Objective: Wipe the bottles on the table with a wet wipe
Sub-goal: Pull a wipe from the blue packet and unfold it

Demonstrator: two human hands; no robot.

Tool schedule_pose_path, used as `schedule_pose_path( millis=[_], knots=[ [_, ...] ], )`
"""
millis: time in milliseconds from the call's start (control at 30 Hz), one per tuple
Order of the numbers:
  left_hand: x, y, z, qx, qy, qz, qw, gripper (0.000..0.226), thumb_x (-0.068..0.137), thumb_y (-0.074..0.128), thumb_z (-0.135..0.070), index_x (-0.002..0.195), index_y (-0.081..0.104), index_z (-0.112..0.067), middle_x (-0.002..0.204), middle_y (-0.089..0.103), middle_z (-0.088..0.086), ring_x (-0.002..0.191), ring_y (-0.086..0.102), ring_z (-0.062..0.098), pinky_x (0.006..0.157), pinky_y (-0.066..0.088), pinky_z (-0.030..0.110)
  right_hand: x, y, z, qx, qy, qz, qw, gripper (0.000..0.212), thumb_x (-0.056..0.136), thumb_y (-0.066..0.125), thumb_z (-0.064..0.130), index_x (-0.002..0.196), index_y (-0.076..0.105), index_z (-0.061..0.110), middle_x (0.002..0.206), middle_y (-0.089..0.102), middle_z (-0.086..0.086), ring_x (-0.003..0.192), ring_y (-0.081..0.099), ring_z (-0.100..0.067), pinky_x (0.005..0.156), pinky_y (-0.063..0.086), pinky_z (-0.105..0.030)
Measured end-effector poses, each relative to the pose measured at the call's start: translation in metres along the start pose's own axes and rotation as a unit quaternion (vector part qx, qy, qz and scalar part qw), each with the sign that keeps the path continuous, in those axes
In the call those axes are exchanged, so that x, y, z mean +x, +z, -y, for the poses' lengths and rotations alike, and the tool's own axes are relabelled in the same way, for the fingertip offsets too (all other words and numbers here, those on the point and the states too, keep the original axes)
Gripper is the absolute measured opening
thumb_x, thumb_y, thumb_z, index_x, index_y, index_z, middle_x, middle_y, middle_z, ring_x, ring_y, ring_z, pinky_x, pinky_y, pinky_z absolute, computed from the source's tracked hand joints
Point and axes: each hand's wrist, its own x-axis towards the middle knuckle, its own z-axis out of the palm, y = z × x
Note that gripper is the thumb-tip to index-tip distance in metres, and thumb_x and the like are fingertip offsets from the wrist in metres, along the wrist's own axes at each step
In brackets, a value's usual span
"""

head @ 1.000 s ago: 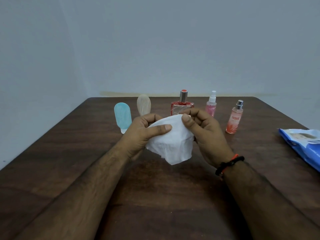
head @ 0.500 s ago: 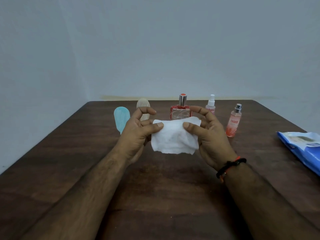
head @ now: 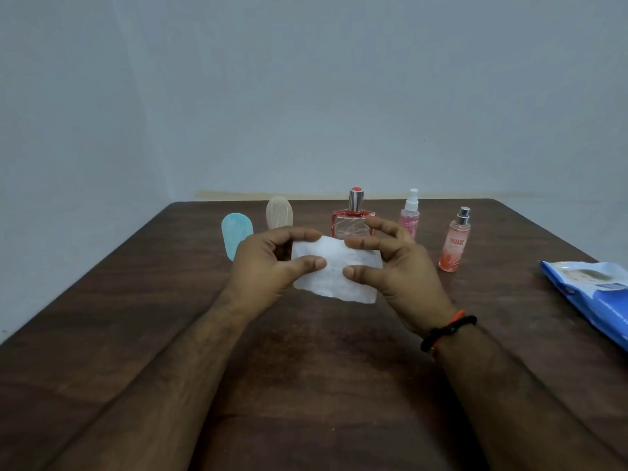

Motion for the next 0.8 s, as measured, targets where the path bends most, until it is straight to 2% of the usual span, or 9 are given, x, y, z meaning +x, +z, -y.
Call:
schedule_pose_path(
  millis=[100, 167, 267, 433, 533, 600, 667, 733, 800],
  knots=[
    [-0.0027, 0.0021, -0.0011, 0.115, 0.049, -0.018, 0.992, 0.035, 0.077, 0.083, -0.023, 0.111, 0.074, -0.022, 0.114, 0.071, -0.006, 0.104, 0.065, 0.014, 0.096, 0.055, 0.037, -0.0014, 0.0006, 0.0004, -0.103, -0.052, -0.032, 0.993, 0.032, 0.073, 0.084, 0.016, 0.101, 0.074, 0.027, 0.135, 0.045, 0.011, 0.128, 0.043, -0.008, 0.108, 0.040, -0.032],
    [-0.0039, 0.0041, -0.0011, 0.155, 0.068, -0.030, 0.985, 0.032, 0.079, 0.080, -0.026, 0.110, 0.074, -0.022, 0.110, 0.072, -0.006, 0.098, 0.064, 0.012, 0.092, 0.055, 0.031, -0.0028, 0.0021, 0.0015, -0.152, -0.084, -0.044, 0.984, 0.026, 0.075, 0.082, 0.017, 0.098, 0.075, 0.027, 0.131, 0.048, 0.008, 0.124, 0.044, -0.007, 0.106, 0.038, -0.026],
    [-0.0036, 0.0064, 0.0000, 0.167, 0.071, -0.048, 0.982, 0.023, 0.082, 0.078, -0.026, 0.104, 0.075, -0.023, 0.103, 0.071, -0.007, 0.090, 0.063, 0.009, 0.083, 0.053, 0.021, -0.0044, 0.0046, 0.0021, -0.191, -0.101, -0.048, 0.975, 0.018, 0.078, 0.080, 0.017, 0.094, 0.075, 0.024, 0.128, 0.049, 0.005, 0.119, 0.045, -0.006, 0.102, 0.038, -0.024],
    [-0.0022, 0.0060, 0.0007, 0.108, 0.062, -0.030, 0.992, 0.011, 0.085, 0.076, -0.020, 0.095, 0.076, -0.021, 0.092, 0.070, -0.008, 0.089, 0.065, 0.012, 0.080, 0.057, 0.028, -0.0032, 0.0040, 0.0008, -0.207, -0.104, -0.046, 0.972, 0.012, 0.080, 0.078, 0.016, 0.091, 0.075, 0.021, 0.125, 0.050, 0.004, 0.115, 0.046, -0.006, 0.092, 0.036, -0.010],
    [0.0001, 0.0068, 0.0017, 0.106, 0.065, -0.023, 0.992, 0.007, 0.085, 0.075, -0.021, 0.093, 0.076, -0.022, 0.098, 0.061, -0.007, 0.091, 0.060, 0.009, 0.073, 0.052, 0.013, -0.0029, 0.0043, -0.0004, -0.201, -0.112, -0.036, 0.973, 0.010, 0.082, 0.076, 0.017, 0.091, 0.074, 0.019, 0.123, 0.052, 0.006, 0.117, 0.047, -0.009, 0.095, 0.038, -0.022],
    [0.0021, 0.0059, 0.0024, 0.091, 0.057, -0.027, 0.994, 0.007, 0.085, 0.075, -0.021, 0.092, 0.076, -0.021, 0.107, 0.058, -0.009, 0.099, 0.058, 0.005, 0.073, 0.047, 0.005, -0.0021, 0.0040, -0.0016, -0.188, -0.115, -0.040, 0.975, 0.008, 0.083, 0.075, 0.017, 0.090, 0.072, 0.021, 0.120, 0.057, 0.011, 0.120, 0.047, -0.014, 0.097, 0.038, -0.031],
    [0.0034, 0.0047, 0.0038, 0.043, 0.038, -0.012, 0.998, 0.004, 0.088, 0.072, -0.021, 0.091, 0.075, -0.021, 0.108, 0.064, -0.008, 0.101, 0.061, 0.008, 0.075, 0.050, 0.009, -0.0022, 0.0032, -0.0014, -0.098, -0.083, -0.020, 0.992, 0.005, 0.087, 0.070, 0.017, 0.088, 0.069, 0.022, 0.110, 0.066, 0.010, 0.109, 0.059, -0.017, 0.090, 0.049, -0.039],
    [0.0031, 0.0050, 0.0046, 0.000, 0.006, 0.014, 1.000, 0.005, 0.091, 0.068, -0.024, 0.091, 0.073, -0.023, 0.096, 0.070, -0.008, 0.093, 0.064, 0.012, 0.070, 0.052, 0.016, -0.0025, 0.0038, -0.0017, -0.011, -0.045, 0.005, 0.999, 0.006, 0.092, 0.065, 0.018, 0.090, 0.067, 0.024, 0.095, 0.070, 0.004, 0.091, 0.066, -0.017, 0.076, 0.056, -0.038],
    [0.0028, 0.0064, 0.0049, -0.029, -0.013, 0.030, 0.999, 0.006, 0.092, 0.067, -0.024, 0.090, 0.072, -0.024, 0.088, 0.069, -0.009, 0.088, 0.065, 0.013, 0.067, 0.053, 0.021, -0.0021, 0.0045, -0.0043, -0.001, -0.038, 0.014, 0.999, 0.007, 0.093, 0.064, 0.021, 0.093, 0.066, 0.027, 0.094, 0.069, 0.004, 0.089, 0.067, -0.017, 0.073, 0.058, -0.037]
  ],
)
